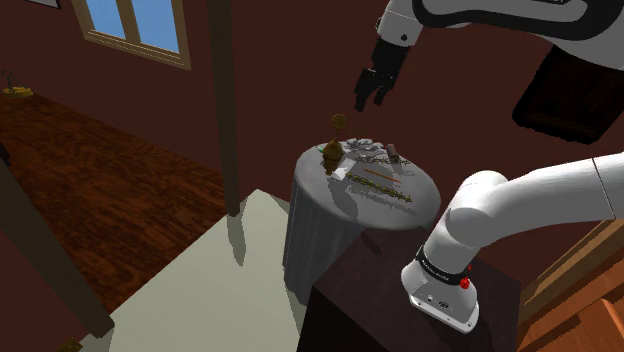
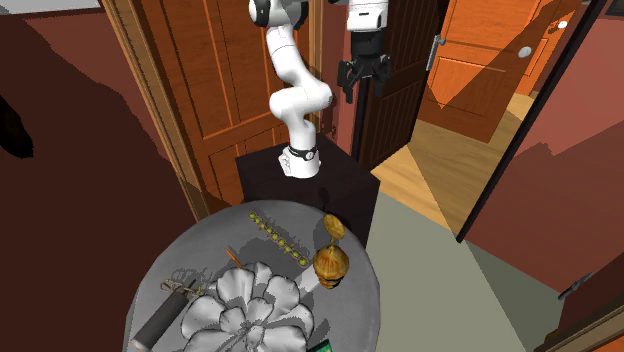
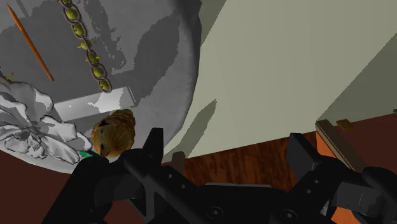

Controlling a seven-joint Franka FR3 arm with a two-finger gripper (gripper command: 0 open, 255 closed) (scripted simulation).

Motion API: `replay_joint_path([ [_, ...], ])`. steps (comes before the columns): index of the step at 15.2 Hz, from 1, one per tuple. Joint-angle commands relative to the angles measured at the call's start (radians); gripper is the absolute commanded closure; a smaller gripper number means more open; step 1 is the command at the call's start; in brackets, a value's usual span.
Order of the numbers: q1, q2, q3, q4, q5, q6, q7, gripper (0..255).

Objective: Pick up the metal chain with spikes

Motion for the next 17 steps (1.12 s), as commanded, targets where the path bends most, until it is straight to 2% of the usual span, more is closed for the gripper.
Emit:
replay_joint_path([
  [1,0.0,0.0,0.0,0.0,0.0,0.0,0.0,0],
  [9,-0.033,0.008,-0.149,-0.186,-0.06,0.154,-0.174,0],
  [17,-0.073,0.119,-0.312,-0.298,-0.128,0.334,-0.356,0],
])
